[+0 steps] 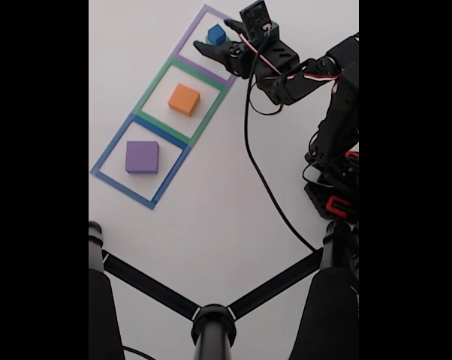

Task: Tower of hanoi

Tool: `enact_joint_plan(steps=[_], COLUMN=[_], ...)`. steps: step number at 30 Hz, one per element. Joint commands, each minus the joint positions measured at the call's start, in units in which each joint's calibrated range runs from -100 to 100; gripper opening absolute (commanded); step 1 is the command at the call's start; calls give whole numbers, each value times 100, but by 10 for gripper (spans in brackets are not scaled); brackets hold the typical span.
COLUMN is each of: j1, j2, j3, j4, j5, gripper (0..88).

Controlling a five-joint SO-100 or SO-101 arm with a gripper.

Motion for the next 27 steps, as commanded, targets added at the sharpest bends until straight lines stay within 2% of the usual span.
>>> enact_joint_plan(steps=[1,7,11,12,20,27], j1=[110,41,-172,-226,-775,-1293], j2=[-1441,-3324,-4102,-4222,-4590,-4614], j3=[-122,-976,-2066,-2330,-5101,-6973], j4=[1400,4986,7487,7980,11720,13816], j5=[0,0,0,0,0,0], gripper=[288,195,15,0,0,0])
